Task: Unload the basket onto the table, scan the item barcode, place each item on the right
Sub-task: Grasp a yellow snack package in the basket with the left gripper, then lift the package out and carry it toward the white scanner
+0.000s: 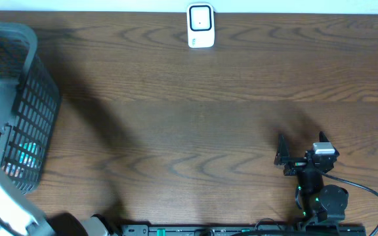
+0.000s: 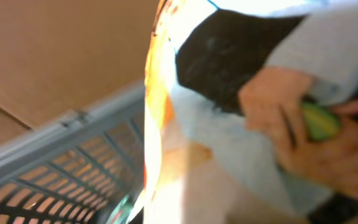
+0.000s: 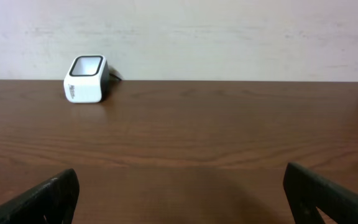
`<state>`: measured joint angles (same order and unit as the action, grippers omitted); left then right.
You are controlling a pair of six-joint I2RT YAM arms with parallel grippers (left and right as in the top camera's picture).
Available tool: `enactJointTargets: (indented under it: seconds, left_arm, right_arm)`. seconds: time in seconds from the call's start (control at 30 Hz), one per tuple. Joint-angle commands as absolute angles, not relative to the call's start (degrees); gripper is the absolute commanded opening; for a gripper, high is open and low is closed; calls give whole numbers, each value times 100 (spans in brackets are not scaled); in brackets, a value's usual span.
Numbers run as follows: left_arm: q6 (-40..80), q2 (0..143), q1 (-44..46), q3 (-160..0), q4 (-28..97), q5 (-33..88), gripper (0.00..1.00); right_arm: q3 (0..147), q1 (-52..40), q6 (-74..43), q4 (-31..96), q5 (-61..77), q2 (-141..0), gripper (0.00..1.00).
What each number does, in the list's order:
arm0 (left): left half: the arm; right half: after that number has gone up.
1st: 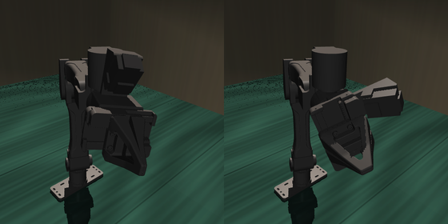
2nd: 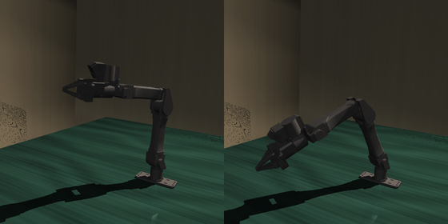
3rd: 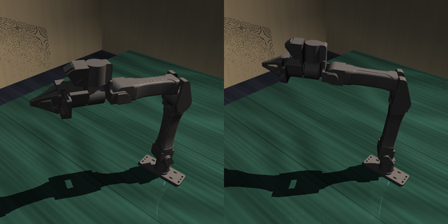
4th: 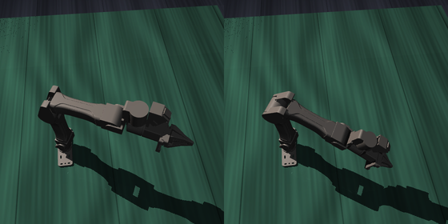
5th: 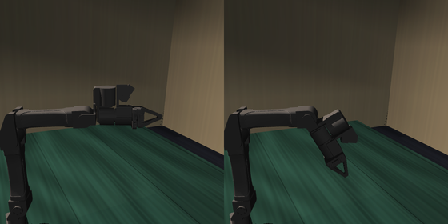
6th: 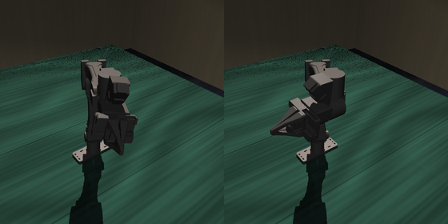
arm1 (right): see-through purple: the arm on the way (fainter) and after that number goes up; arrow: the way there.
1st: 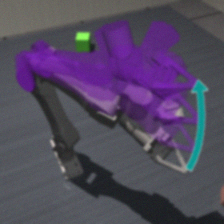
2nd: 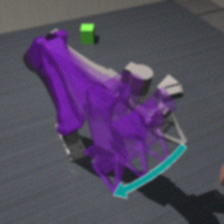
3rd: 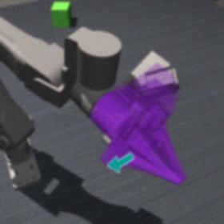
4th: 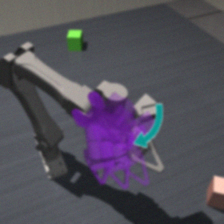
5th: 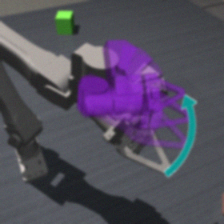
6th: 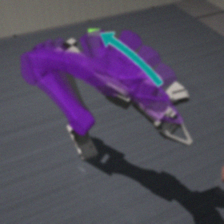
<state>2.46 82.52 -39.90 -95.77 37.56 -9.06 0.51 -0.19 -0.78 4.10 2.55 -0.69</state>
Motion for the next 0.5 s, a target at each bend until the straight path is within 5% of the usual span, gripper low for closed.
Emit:
enactJointTargets:
  seconds: [0.0, 0.23, 0.47]
  left_arm:
    - [1885, 7684, -3977, -9723, 3507, -545, 7]
    - [4270, 7059, -3835, -9723, 3068, 2086, 8]
    - [4593, 7164, -2543, -9719, 3321, 3282, 7]
  right_arm:
    - [32, -43, -14, 427, 207, -32, 99]
    - [32, -43, -16, 427, 207, -32, 99]
    - [32, -43, -16, 427, 207, -32, 99]
